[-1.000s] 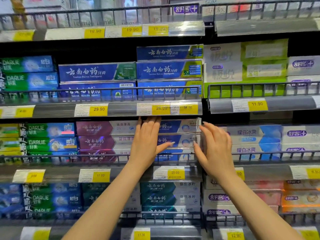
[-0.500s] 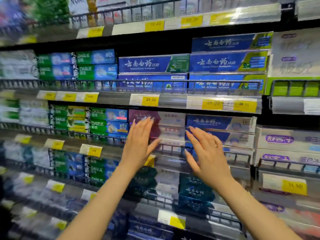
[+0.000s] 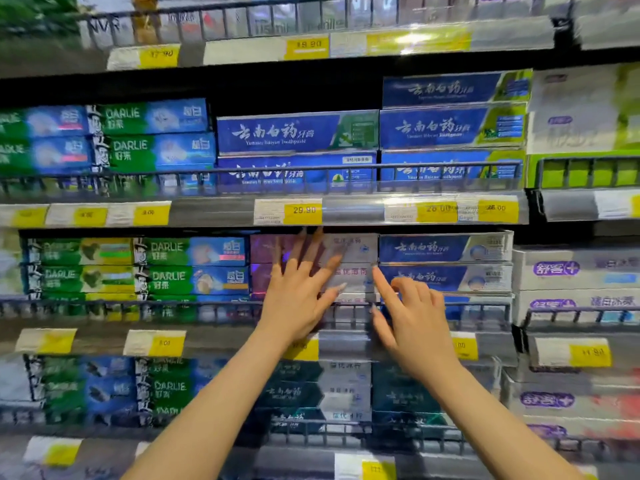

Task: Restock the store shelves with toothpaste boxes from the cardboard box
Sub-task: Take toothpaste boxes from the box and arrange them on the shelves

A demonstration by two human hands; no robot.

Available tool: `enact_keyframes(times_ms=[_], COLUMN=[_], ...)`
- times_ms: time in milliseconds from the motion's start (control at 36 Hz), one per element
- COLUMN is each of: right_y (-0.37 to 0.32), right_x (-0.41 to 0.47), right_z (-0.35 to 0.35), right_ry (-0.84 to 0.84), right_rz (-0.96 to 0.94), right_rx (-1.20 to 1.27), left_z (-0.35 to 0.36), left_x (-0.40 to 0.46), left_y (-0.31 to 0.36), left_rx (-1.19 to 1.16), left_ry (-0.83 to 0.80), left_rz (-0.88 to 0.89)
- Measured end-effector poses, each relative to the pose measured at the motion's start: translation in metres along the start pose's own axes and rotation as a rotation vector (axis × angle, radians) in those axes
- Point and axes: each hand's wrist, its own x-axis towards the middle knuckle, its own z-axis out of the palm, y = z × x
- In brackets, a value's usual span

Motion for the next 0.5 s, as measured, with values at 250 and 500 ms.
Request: enact_keyframes(times_ms=[250, 500], right_y=[-0.004, -0.010], right_x=[0.001, 0.004], right_z=[-0.002, -0.004], right_ry=[0.054, 0.022], right_rz=[0.061, 0.085], right_rx=[0.084, 0.093], left_z=[-0.010, -0.033], left_x=[0.004, 0.034], left_y=[-0.003, -0.005], left_rx=[-0.118, -0.088], left_ry=[0.097, -0.151], left_rz=[-0.068, -0.160])
